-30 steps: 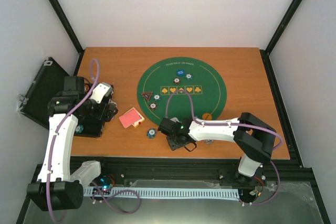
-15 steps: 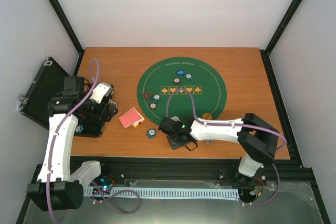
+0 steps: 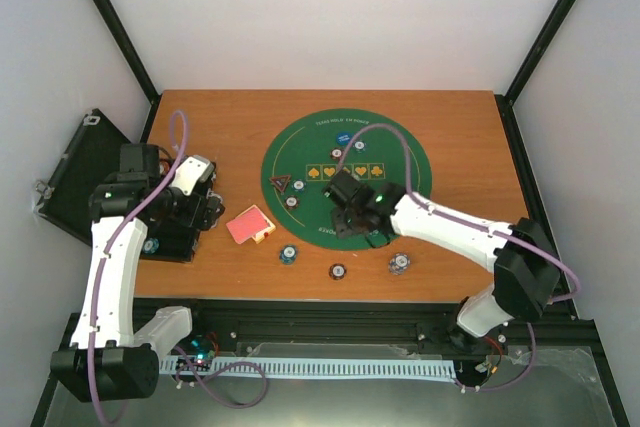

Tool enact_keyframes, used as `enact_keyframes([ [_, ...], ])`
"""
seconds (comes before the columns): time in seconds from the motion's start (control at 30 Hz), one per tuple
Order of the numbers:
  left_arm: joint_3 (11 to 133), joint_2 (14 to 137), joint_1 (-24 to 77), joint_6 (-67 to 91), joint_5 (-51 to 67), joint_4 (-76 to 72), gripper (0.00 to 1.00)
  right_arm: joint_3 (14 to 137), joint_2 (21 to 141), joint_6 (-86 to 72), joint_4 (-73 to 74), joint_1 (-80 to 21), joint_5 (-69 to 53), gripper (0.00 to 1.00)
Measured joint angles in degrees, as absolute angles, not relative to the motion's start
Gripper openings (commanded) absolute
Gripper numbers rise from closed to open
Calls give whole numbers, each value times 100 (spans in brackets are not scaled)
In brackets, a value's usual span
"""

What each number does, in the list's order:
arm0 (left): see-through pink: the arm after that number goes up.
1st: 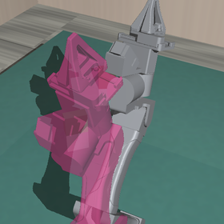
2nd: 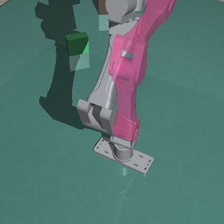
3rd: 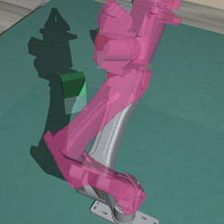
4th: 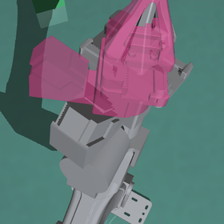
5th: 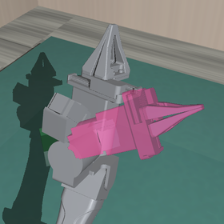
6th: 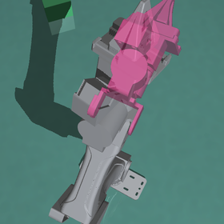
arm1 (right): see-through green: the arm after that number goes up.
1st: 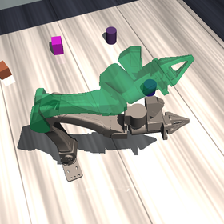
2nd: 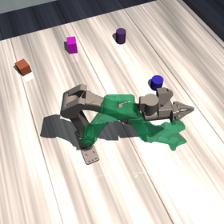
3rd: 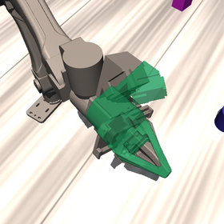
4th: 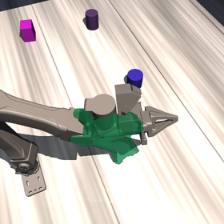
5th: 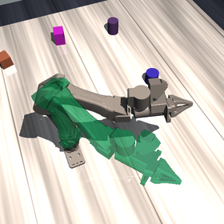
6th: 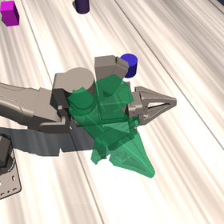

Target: Distribute texas hold em gaming equipment

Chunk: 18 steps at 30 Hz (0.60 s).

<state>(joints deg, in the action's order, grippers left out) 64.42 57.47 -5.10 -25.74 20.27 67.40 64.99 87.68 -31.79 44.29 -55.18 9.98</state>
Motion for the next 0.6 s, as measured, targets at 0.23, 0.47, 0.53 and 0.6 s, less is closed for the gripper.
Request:
enact_keyframes([
  [0.23, 6578, 5811, -510, -2571, 2134, 6779, 100, 6554, 8788, -2587, 4421, -3920, 958, 28],
  [0.47, 6665, 5870, -510, -2571, 2217, 6820, 100, 6751, 9465, -2185, 4307, -3013, 827, 27],
  [0.53, 6720, 5889, -510, -2571, 2233, 6834, 100, 6879, 9756, -2102, 4252, -2902, 777, 27],
  [0.6, 6755, 5898, -510, -2574, 2235, 6838, 100, 6980, 9988, -2043, 4206, -2856, 744, 27],
])
